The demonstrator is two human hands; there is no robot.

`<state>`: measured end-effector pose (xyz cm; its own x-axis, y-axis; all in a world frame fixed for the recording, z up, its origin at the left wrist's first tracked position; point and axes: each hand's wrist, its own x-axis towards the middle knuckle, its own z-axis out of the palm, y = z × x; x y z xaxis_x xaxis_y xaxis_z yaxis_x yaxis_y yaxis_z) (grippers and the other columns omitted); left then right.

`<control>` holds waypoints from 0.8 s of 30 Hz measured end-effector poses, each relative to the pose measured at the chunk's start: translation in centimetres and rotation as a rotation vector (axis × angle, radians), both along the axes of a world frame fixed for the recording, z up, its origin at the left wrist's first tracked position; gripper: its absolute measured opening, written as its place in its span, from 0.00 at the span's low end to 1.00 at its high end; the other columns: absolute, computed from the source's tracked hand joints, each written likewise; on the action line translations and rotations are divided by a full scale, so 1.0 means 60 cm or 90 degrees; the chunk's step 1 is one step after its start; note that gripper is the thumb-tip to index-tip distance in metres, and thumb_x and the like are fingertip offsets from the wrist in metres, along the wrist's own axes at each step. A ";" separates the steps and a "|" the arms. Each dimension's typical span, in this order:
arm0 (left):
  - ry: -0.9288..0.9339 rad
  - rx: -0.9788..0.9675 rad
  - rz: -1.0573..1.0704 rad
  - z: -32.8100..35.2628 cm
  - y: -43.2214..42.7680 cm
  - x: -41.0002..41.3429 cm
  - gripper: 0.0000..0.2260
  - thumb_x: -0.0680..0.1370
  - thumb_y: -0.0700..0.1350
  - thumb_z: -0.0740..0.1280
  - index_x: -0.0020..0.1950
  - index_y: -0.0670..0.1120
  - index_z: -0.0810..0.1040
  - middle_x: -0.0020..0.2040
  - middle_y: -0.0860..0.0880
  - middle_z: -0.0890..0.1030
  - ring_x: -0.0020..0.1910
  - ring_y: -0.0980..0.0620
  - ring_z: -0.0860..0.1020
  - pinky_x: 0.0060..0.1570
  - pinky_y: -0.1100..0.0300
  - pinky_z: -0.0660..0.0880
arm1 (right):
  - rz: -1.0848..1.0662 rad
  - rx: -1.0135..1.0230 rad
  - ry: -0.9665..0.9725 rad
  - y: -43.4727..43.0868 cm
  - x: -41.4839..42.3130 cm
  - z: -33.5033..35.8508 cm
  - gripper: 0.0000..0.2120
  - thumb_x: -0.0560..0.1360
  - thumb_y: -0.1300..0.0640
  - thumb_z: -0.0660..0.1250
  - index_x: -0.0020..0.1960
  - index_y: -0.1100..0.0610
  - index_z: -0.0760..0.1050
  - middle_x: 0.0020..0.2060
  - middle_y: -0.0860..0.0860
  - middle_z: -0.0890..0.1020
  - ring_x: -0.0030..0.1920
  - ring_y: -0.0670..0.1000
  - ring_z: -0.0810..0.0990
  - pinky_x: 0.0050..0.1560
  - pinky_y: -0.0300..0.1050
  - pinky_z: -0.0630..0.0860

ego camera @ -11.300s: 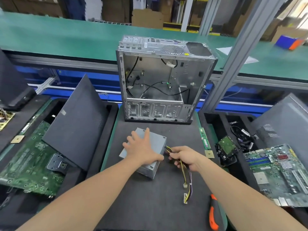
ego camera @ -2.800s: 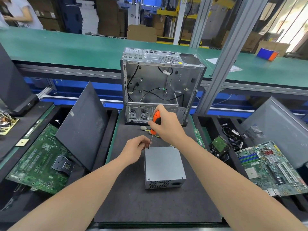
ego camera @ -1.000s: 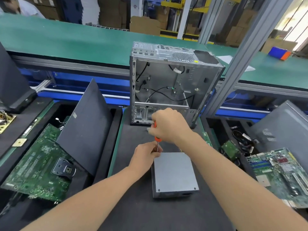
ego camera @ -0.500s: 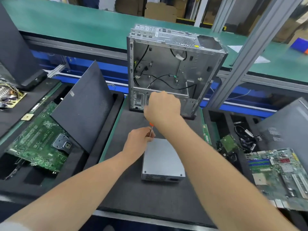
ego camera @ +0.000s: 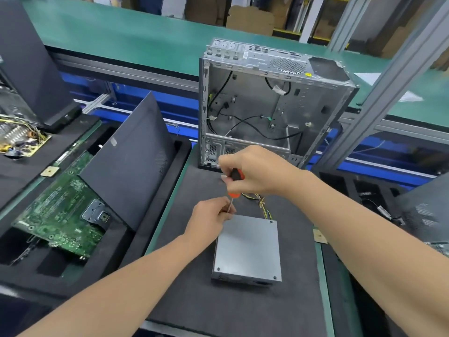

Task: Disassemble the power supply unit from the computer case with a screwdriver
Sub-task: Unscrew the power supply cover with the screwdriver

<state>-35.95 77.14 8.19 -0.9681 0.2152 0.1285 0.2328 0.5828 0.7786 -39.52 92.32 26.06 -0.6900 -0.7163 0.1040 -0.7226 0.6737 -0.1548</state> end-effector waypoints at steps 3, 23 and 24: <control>0.003 -0.002 0.001 0.003 0.002 0.001 0.12 0.75 0.34 0.73 0.40 0.52 0.79 0.40 0.57 0.84 0.45 0.60 0.80 0.44 0.72 0.72 | -0.271 0.042 0.114 -0.022 0.024 -0.014 0.13 0.74 0.48 0.67 0.42 0.55 0.66 0.29 0.46 0.66 0.36 0.60 0.74 0.30 0.46 0.60; -0.001 0.020 0.000 -0.001 -0.003 -0.002 0.08 0.74 0.39 0.76 0.43 0.52 0.82 0.41 0.59 0.84 0.46 0.62 0.81 0.44 0.75 0.72 | -0.020 0.020 -0.066 0.010 -0.010 0.018 0.09 0.73 0.52 0.72 0.41 0.53 0.72 0.29 0.45 0.77 0.33 0.52 0.72 0.35 0.47 0.71; 0.001 0.018 0.007 -0.001 -0.002 0.000 0.08 0.74 0.39 0.75 0.43 0.52 0.82 0.41 0.58 0.84 0.46 0.61 0.80 0.43 0.75 0.71 | -0.079 0.034 -0.015 0.003 0.002 0.013 0.10 0.73 0.49 0.70 0.41 0.53 0.71 0.29 0.46 0.75 0.34 0.54 0.73 0.33 0.47 0.69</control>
